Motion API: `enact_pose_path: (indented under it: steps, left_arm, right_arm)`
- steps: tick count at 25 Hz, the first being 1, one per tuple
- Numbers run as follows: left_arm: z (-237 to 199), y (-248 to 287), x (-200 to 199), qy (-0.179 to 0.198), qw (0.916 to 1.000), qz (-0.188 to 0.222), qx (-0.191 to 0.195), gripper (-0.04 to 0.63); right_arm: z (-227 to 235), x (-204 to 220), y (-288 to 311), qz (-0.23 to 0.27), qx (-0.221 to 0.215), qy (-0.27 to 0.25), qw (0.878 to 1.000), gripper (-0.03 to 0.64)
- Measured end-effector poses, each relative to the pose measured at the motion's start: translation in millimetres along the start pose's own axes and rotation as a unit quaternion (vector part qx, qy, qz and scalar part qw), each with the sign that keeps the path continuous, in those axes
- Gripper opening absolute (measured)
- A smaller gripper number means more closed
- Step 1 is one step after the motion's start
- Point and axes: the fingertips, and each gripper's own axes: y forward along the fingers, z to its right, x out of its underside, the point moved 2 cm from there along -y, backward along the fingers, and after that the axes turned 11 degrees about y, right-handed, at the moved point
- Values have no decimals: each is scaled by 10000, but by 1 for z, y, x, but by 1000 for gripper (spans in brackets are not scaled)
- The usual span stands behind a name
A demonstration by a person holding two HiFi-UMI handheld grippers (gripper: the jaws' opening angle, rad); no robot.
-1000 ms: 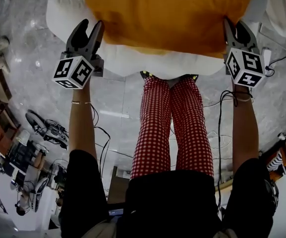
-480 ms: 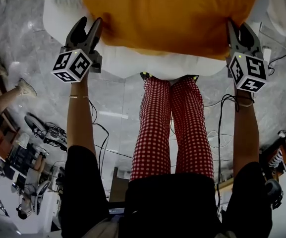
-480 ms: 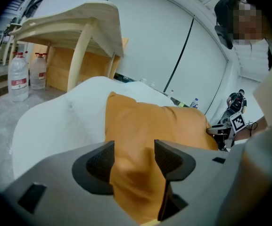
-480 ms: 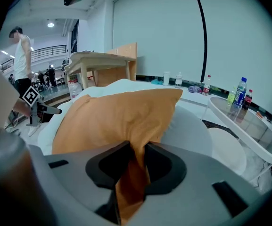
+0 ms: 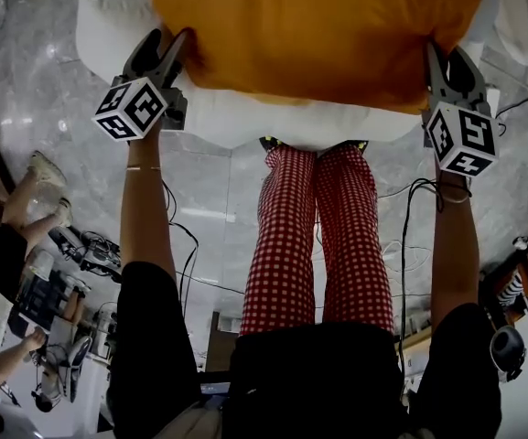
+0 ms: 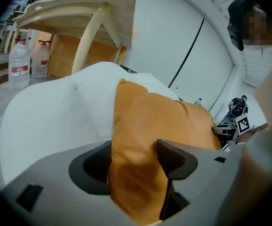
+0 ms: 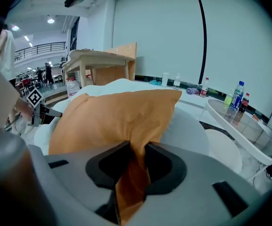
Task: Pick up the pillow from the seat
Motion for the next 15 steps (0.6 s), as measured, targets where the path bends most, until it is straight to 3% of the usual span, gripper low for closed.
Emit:
enact_pose_path:
  steps: [11,15]
  left_arm:
    - [-9,26,9,-180,9973,-238,672,324]
    - [-5,33,8,-221,9972,-241,678,324]
  right_arm:
    - [3,5,9,-3,141,112,9998,105]
    - [2,3,9,32,99,143,9998,106]
